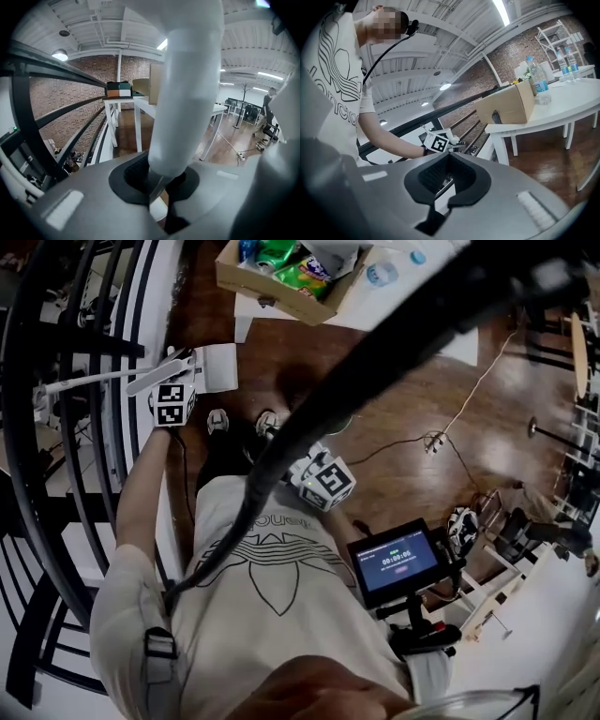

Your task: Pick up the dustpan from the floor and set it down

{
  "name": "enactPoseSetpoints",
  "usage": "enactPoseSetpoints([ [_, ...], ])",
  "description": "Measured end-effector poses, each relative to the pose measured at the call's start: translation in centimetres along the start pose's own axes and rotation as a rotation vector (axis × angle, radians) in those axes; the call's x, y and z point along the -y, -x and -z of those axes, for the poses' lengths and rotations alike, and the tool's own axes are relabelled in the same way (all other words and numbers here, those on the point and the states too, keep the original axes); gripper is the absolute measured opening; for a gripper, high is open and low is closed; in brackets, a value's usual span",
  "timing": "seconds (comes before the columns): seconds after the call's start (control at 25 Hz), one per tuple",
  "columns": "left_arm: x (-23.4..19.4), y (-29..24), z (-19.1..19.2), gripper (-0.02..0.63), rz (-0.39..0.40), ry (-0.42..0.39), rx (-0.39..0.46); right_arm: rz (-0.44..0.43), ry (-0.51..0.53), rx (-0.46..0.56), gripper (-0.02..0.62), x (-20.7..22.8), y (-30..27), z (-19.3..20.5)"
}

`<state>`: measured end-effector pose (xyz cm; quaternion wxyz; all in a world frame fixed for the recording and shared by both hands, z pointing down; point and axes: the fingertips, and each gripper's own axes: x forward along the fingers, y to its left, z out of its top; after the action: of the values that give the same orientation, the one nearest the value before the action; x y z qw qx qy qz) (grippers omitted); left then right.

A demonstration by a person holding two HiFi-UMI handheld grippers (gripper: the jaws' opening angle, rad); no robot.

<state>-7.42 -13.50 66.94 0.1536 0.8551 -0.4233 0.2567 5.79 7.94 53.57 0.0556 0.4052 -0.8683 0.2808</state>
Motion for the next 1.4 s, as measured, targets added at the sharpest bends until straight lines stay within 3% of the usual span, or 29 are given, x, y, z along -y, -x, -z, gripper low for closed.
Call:
enactPoseSetpoints([
  [0.2, -1.2, -1.6, 2.0, 0.051, -0.015, -0.015, -0.050, 0.026, -0.014, -0.008, 0.003, 0.6, 1.0, 0.7],
  [0.48, -3.4, -1.4, 2.3, 0.059, -0.086, -0.037, -0.057, 0.025, -0.012, -0.004, 0.003, 0.8, 1.0, 0.8],
  [0.56, -3.4, -0.3, 1.7, 0.227, -0.112, -0.030, -0.045, 0.016, -0.004, 0.007, 0.003, 0.6, 1.0, 0.3],
  [0.6, -3.2, 0.7, 1.5, 0.267, -0.129, -0.027, -0.046, 0.012, 0.003, 0.017, 0.003, 0.4, 1.0, 0.0],
  [0.76, -2.1, 5.9, 2.4, 0.371, -0.225, -0.010, -0.053, 0.007, 0.021, 0.082, 0.003, -0.2, 1.2, -2.2],
  [0.84, -0.5, 8.0, 2.4, 0.414, -0.216, -0.010, -0.044, 0.003, 0.052, 0.128, 0.002, -0.3, 1.1, -3.9],
  [0.88, 1.0, 9.2, 1.8, 0.374, -0.174, -0.009, -0.023, -0.001, 0.077, 0.150, 0.002, -0.5, 1.1, -4.8],
  [0.96, 5.4, 11.8, -0.6, 0.027, -0.043, -0.020, 0.058, -0.003, 0.127, 0.181, 0.002, -1.1, 1.5, -6.3],
  [1.12, 13.7, 14.2, -6.8, 0.020, 0.206, -0.002, 0.182, 0.005, 0.171, 0.226, 0.002, -1.1, 1.7, -7.8],
  [1.32, 18.1, 15.4, -11.5, 0.020, 0.259, 0.098, 0.251, -0.008, 0.201, 0.252, 0.002, -1.7, 1.6, -8.1],
  [1.4, 18.7, 15.6, -11.8, 0.020, 0.267, 0.094, 0.263, -0.004, 0.220, 0.249, 0.002, -1.6, 1.5, -8.1],
])
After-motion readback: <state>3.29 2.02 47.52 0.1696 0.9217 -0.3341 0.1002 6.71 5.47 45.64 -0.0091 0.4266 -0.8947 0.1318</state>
